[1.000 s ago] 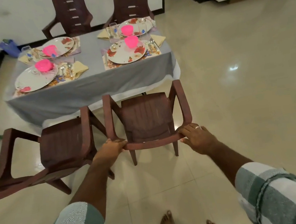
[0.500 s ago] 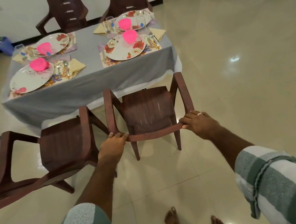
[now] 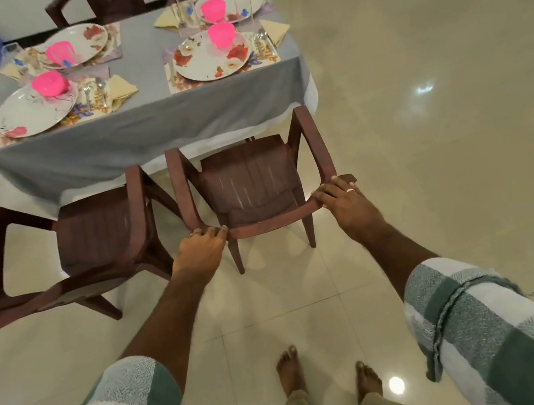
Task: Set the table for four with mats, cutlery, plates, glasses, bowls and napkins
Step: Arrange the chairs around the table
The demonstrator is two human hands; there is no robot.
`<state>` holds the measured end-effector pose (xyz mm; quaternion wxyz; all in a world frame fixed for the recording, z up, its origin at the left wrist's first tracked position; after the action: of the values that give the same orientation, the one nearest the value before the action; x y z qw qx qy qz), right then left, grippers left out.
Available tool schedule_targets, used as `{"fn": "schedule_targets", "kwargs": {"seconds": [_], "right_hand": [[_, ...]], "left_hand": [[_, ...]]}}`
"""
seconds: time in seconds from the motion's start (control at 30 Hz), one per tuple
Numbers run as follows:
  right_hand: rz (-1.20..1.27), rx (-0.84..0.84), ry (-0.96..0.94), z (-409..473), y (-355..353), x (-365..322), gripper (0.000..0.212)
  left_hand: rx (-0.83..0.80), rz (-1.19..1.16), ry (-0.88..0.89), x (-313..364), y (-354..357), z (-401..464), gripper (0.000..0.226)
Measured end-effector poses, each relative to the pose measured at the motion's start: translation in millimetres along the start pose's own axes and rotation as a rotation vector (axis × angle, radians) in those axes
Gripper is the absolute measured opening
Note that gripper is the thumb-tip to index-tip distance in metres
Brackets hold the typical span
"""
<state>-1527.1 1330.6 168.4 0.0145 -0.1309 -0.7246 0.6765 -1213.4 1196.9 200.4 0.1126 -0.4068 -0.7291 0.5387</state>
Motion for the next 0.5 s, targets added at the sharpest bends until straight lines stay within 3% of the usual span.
{"fn": "schedule_targets", "kwargs": {"seconds": [0.07, 0.23, 0.4, 0.5], "right_hand": [[0.04, -0.025, -0.006, -3, 0, -10, 0.066], [0.077, -0.092, -0.01, 0, 7, -36, 0.049], [0.055, -0.074, 0.024, 3, 2, -42, 0.035], [0.065, -0.082, 0.038, 7, 5, -48, 0.034]], "left_hand": [[0.004, -0.021, -0.014, 3, 3, -2, 0.059], [-0.025, -0.168, -0.075, 14, -6, 2, 0.052], [-0.029, -0.199, -0.036, 15, -8, 6, 0.067], [-0.037, -0.197, -0.019, 5, -4, 11, 0.058]]}}
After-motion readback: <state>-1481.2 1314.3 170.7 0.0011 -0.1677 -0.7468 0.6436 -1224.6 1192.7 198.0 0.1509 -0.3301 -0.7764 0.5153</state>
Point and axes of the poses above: each hand's wrist, its own z-axis towards the middle knuckle, its own y-axis out of the palm, x = y × z, the point moved 1 cm from there along z, towards the middle knuckle, and after that the axes turned 1 degree about z, right-handed, at the moved point
